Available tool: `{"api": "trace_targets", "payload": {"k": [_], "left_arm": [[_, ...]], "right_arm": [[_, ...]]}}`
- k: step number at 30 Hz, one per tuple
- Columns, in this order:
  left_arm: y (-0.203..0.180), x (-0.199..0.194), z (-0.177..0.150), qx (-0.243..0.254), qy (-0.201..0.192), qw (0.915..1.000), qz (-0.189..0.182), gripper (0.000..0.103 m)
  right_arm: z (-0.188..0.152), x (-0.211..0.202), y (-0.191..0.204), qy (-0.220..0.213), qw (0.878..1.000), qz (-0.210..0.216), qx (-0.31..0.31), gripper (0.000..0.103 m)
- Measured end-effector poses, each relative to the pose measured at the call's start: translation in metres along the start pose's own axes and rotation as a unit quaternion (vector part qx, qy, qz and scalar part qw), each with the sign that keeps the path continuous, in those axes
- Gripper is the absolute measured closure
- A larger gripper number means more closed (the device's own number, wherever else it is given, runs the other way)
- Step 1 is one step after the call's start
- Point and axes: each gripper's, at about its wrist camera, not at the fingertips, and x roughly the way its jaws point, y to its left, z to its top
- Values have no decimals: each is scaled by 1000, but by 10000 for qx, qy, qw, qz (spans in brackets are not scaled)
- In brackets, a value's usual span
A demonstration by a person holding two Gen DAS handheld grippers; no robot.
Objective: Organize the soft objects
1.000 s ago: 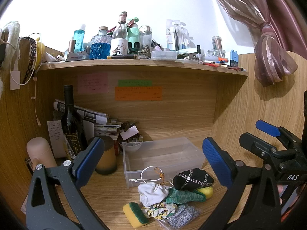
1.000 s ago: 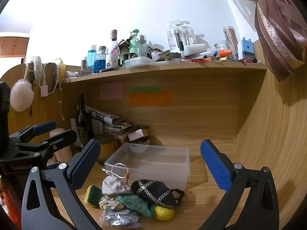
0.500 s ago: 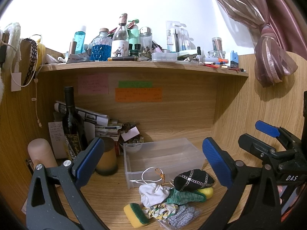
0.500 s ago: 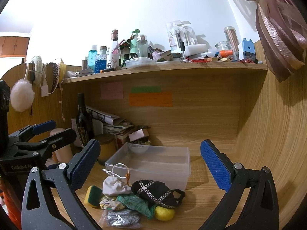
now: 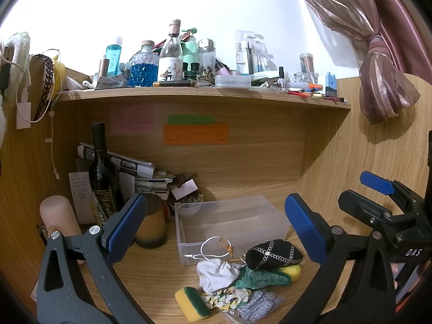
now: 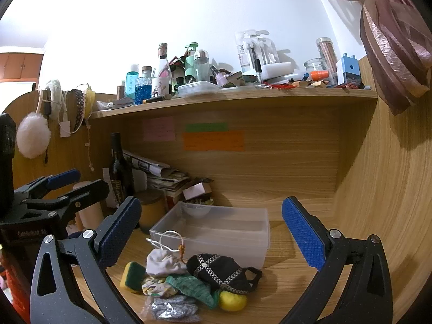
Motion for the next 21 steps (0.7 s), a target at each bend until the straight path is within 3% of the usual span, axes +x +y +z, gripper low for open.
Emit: {"api": "trace_targets", "payload": {"k": [9, 14, 16, 18, 21], "left_arm": [[8, 13, -8, -102, 265, 9995, -142, 0], [17, 28, -24, -157, 573, 9982, -83, 0], [22, 34, -33, -173, 727, 9972, 10, 1], [27, 41, -40, -189, 905, 9957, 71, 11], [34, 53, -55, -260, 1289, 9913, 110, 16]], "right_arm": [[-5, 4, 1, -35, 9999, 130, -55, 0], [-15, 17, -3, 227, 9997, 117, -20, 0], [-22, 24, -7, 398, 9991, 117, 12, 2], [-30, 32, -11, 583, 9982, 115, 45, 11], [-43, 43, -16, 909, 9957, 133, 86, 17]]}}
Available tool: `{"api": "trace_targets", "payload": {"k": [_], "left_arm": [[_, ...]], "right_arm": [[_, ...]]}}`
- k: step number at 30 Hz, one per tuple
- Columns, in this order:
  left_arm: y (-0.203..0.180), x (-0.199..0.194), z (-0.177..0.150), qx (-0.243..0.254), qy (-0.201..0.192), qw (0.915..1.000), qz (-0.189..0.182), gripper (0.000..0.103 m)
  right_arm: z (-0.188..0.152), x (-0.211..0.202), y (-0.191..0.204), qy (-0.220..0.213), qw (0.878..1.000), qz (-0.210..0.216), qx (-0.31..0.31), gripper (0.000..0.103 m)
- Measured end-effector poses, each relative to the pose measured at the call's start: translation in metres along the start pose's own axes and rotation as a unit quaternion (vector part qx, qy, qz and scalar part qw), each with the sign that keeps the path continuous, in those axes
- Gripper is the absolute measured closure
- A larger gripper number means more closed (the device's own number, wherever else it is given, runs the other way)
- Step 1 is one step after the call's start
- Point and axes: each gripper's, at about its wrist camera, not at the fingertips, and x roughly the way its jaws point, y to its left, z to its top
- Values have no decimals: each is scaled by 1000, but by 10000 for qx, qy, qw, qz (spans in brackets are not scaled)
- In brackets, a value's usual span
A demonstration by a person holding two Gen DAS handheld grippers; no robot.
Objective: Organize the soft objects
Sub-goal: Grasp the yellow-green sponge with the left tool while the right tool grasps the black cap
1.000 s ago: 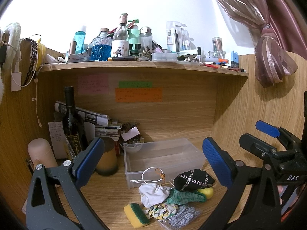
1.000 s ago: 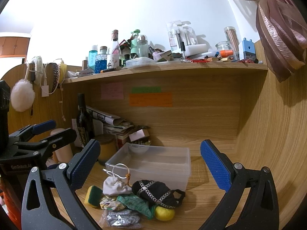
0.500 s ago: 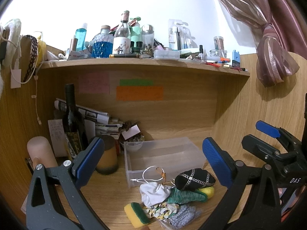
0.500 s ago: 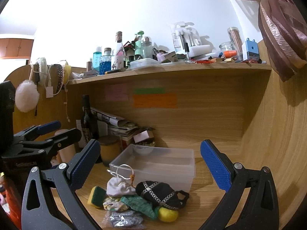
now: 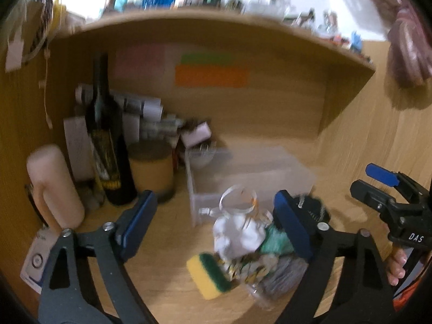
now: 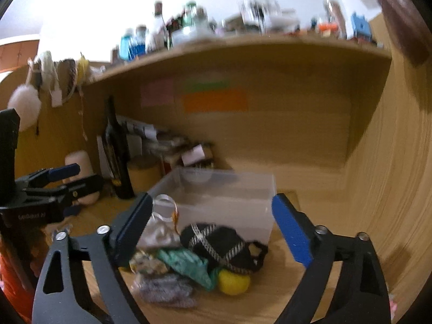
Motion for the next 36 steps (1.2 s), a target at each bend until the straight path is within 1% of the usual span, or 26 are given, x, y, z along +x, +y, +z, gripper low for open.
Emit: {"api": "trace_targets", "payload": {"k": [1, 5, 10, 13, 15, 16, 18, 19, 22, 23, 24, 25, 27, 28, 30, 31, 33, 36], "left_arm": [[3, 6, -6, -33, 144, 9999, 9, 18], [9, 21, -25, -129, 520, 9986, 52, 23], [17, 44, -47, -297, 1038, 9941, 68, 31], [22, 56, -58, -393, 1331, 9903, 87, 36], [24, 63, -64, -446, 1476, 9880, 64, 43], [26, 67, -68, -479, 1575, 9864, 42, 45], [27, 71, -73, -505, 1683, 9844, 6, 52], [27, 73, -77, -519, 1751, 9832, -29, 53], [25, 72, -81, -554, 1796, 9820, -169, 60], [24, 72, -82, -557, 1783, 9822, -186, 66], [22, 71, -82, -549, 1771, 9825, -200, 70], [21, 71, -82, -529, 1766, 9827, -192, 70], [20, 71, -83, -527, 1739, 9832, -197, 72], [21, 71, -82, -527, 1735, 9832, -200, 72], [22, 69, -81, -517, 1698, 9840, -172, 72], [22, 68, -80, -511, 1671, 9845, -149, 72], [24, 67, -75, -507, 1617, 9855, -105, 72], [28, 62, -66, -498, 1468, 9879, -7, 72]], "right_arm": [[-4, 5, -2, 113, 9999, -7, 11, 18], [-20, 22, -7, 554, 9984, 51, 69, 24], [-35, 43, -14, 1018, 9946, 65, 165, 25], [-40, 54, -19, 1204, 9923, 38, 273, 25], [-43, 62, -21, 1330, 9905, 37, 333, 25], [-45, 66, -22, 1395, 9896, 27, 353, 25], [-48, 74, -24, 1572, 9869, 31, 354, 25], [-48, 78, -25, 1651, 9856, 40, 356, 25], [-50, 84, -28, 1758, 9837, 68, 368, 25], [-50, 85, -28, 1780, 9833, 75, 364, 25], [-51, 87, -29, 1770, 9835, 81, 362, 29], [-50, 86, -30, 1754, 9838, 64, 363, 33], [-50, 88, -30, 1780, 9834, 26, 354, 49], [-49, 91, -30, 1787, 9833, -3, 360, 53], [-49, 93, -33, 1794, 9831, -61, 367, 67], [-49, 93, -34, 1788, 9831, -76, 380, 69], [-48, 93, -36, 1756, 9835, -80, 429, 79], [-45, 86, -38, 1626, 9856, -108, 453, 85]]}}
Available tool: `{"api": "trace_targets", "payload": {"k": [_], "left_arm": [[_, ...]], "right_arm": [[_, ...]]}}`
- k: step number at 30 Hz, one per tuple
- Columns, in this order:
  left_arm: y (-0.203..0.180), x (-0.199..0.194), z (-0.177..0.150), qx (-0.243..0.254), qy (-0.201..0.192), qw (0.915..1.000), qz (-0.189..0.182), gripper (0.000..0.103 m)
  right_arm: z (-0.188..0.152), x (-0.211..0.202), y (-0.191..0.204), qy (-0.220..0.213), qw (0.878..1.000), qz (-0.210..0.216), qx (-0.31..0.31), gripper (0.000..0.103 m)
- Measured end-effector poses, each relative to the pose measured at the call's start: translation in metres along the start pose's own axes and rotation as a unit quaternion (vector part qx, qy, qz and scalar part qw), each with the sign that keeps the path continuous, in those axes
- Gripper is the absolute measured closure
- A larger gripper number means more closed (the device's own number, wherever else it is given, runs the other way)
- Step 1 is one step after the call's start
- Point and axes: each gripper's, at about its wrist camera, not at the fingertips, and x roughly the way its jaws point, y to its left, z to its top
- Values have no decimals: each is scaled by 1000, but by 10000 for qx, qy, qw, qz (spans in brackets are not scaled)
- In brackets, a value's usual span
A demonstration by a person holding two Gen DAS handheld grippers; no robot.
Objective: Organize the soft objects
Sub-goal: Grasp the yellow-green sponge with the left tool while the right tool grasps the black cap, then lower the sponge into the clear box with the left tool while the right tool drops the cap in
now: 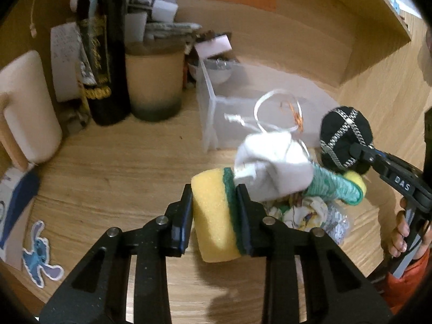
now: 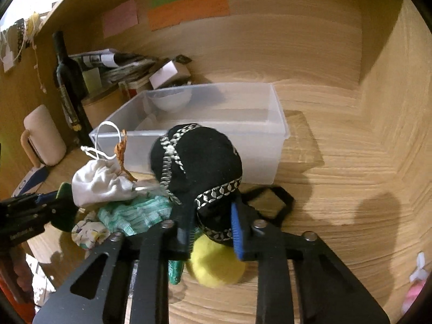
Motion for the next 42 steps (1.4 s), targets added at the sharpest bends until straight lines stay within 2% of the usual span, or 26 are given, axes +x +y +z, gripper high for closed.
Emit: {"api": "trace_targets", "payload": {"k": [11, 14, 20, 30, 37, 42], "left_arm": [[-4, -33, 49, 93, -821, 9966, 33, 72], [-8, -40, 68, 171, -1049, 9943, -64, 72], [-13, -32, 97, 269, -1242, 9919, -49, 72], [-7, 15, 131, 266, -862, 9959, -96, 72], [-11, 64, 148, 363, -179, 9989, -221, 72], [-21, 96, 148, 620, 246, 9977, -105, 72]], "right_arm": [[21, -43, 3, -728, 9973, 23, -117, 85], [29, -53, 3, -927, 9956, 47, -128, 85], [50, -57, 10, -1236, 9921, 27, -201, 85], [86, -38, 12, -1283, 9913, 103, -282, 85], [100, -3, 13, -910, 9948, 24, -449, 85], [102, 25, 13, -533, 9969, -60, -581, 85]]}}
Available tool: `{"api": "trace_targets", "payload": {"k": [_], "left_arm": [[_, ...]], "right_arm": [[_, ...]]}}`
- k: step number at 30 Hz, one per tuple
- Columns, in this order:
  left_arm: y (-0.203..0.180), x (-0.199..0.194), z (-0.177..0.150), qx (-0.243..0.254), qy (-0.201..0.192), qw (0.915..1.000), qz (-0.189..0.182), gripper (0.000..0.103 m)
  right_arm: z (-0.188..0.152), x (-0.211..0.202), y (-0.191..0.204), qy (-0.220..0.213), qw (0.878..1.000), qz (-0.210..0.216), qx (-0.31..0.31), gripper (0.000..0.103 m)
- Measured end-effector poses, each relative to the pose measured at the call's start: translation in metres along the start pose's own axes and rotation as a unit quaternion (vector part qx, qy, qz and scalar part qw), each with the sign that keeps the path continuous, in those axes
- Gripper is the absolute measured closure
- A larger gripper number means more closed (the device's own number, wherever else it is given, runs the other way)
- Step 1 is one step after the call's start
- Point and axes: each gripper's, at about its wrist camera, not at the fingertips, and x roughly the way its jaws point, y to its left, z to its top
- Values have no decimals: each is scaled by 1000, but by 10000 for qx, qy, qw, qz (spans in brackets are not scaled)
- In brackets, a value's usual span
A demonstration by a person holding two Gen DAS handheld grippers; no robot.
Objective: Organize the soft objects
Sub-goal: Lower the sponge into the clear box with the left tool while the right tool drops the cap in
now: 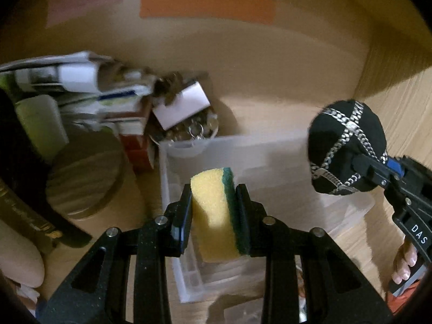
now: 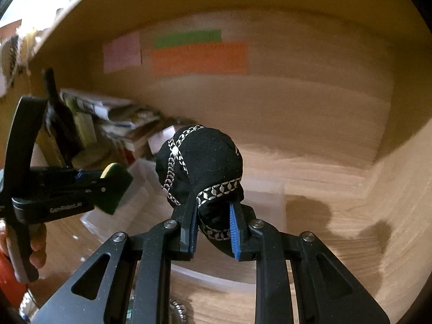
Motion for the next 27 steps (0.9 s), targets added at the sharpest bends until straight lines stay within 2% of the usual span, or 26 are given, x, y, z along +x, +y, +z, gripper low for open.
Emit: {"api": "trace_targets", "payload": {"k": [7, 10, 13, 16, 18, 19, 21, 25, 27], "left_arm": [[-17, 38, -2, 404, 481, 9978, 230, 72], [-18, 46, -3, 475, 542, 9970, 291, 72], [-19, 50, -2, 518, 569, 9965, 336, 72], [-18, 49, -1, 476, 594, 9967, 277, 65], [-18, 49, 1, 438, 567, 9971, 259, 54], [-16, 46, 3, 425, 512, 9975, 246, 51], [-16, 39, 3, 404, 412, 9980, 266, 45], [-13, 19, 5, 367, 230, 9987, 250, 40], [-11, 9, 5, 332, 108, 9991, 231, 34]], "right_arm": [[-15, 48, -3, 772, 9970, 98, 20, 85], [-22, 62, -5, 1017, 9947, 113, 32, 85], [-25, 67, -5, 1116, 9937, 125, -7, 82], [-26, 67, -3, 1102, 9938, 119, -57, 80], [-27, 65, -2, 1101, 9938, 97, -77, 71], [-26, 64, -3, 1092, 9940, 74, -92, 68], [-24, 66, -2, 1068, 9942, 85, -96, 55], [-19, 56, 0, 953, 9953, 27, -140, 45], [-16, 49, 1, 842, 9963, -15, -173, 40]]}}
